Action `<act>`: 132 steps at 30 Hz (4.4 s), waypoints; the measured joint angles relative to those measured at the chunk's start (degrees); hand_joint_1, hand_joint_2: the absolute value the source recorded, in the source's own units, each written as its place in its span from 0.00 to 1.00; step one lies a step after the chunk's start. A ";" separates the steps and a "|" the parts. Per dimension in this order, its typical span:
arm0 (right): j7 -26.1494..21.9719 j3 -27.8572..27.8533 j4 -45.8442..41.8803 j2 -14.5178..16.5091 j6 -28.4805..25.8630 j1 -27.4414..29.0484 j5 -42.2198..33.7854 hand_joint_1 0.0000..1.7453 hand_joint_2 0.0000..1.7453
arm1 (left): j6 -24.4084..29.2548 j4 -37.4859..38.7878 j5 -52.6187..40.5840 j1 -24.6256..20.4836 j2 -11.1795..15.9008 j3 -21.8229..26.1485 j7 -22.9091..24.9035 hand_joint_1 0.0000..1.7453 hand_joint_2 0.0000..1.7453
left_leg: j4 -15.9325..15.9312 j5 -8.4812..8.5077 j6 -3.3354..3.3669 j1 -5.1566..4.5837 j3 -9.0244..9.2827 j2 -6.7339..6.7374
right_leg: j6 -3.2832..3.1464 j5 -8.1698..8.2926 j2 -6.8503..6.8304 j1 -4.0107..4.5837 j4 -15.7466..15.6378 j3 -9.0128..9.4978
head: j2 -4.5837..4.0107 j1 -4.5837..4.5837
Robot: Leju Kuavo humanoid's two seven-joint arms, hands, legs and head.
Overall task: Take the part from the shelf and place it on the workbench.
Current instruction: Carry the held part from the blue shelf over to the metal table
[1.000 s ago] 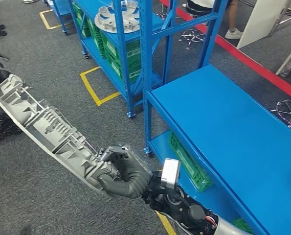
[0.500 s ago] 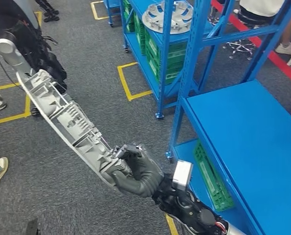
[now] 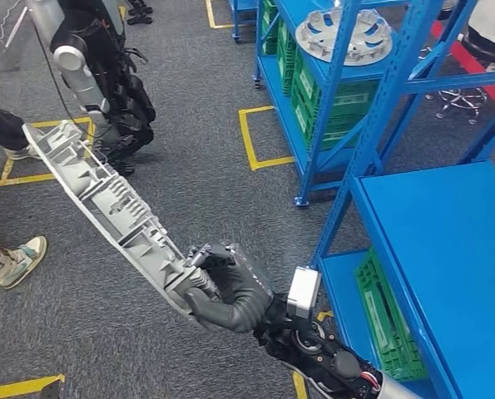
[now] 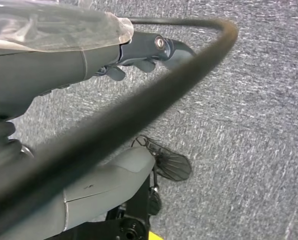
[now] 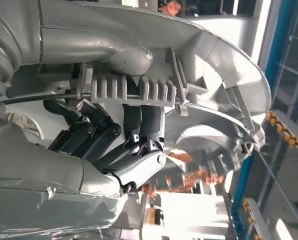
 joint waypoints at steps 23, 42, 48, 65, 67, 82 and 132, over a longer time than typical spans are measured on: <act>-0.77 -0.07 1.36 0.70 3.61 0.04 0.00 1.00 1.00 | 1.19 -0.01 2.05 -0.02 -0.21 -0.04 -0.08 0.00 1.00 | 15.95 -6.63 -1.94 0.43 -7.94 -2.15 | -2.08 2.24 2.98 -0.56 -1.90 -0.15 | 0.00 0.61; -0.57 -0.05 2.55 1.74 4.66 -0.20 -0.18 1.00 1.00 | 1.04 -0.01 2.82 -0.15 -0.13 -0.02 -0.29 0.00 1.00 | -0.37 -0.47 1.58 -0.52 1.73 -7.52 | -1.63 0.78 8.25 0.03 4.78 -3.27 | 0.00 2.69; -0.59 -0.05 2.65 2.13 4.66 -0.42 -0.18 1.00 1.00 | 1.00 0.02 2.79 0.29 -0.04 -0.04 -0.24 0.00 1.00 | 1.03 -1.15 0.01 -0.34 0.15 -7.15 | -2.29 2.13 7.11 -0.22 -1.38 -0.22 | 0.00 2.78; -0.86 0.04 3.31 2.63 5.37 -1.30 -0.67 1.00 1.00 | 1.52 0.01 3.74 -0.06 0.32 -0.02 0.81 0.00 1.00 | 0.43 -0.38 0.92 0.74 0.50 -2.09 | 1.28 -4.60 3.28 -0.67 6.95 -2.62 | 0.00 1.57; -0.93 0.05 3.51 2.63 5.59 -1.24 -0.77 1.00 1.00 | 1.67 0.01 3.85 -0.13 0.31 -0.02 0.82 0.00 1.00 | 0.45 -0.38 1.26 0.47 0.47 -3.26 | 1.14 -8.07 4.73 -0.58 15.43 -6.53 | 0.00 2.29; -1.18 0.07 4.30 3.19 6.14 -1.19 -0.51 1.00 1.00 | 2.13 0.01 4.05 -0.21 -0.06 -0.02 0.81 0.00 1.00 | 13.02 -6.05 -1.13 0.10 -6.67 -3.06 | -2.05 1.54 4.55 -0.44 -1.43 0.25 | 0.00 1.85; -0.33 -0.15 4.22 3.04 5.00 0.01 -0.44 1.00 1.00 | 1.17 0.01 3.05 -0.09 0.39 -0.04 0.91 0.00 1.00 | 0.48 -0.13 1.80 -0.14 0.03 -4.65 | 0.21 -5.67 5.16 -0.31 14.23 -5.99 | 0.00 3.19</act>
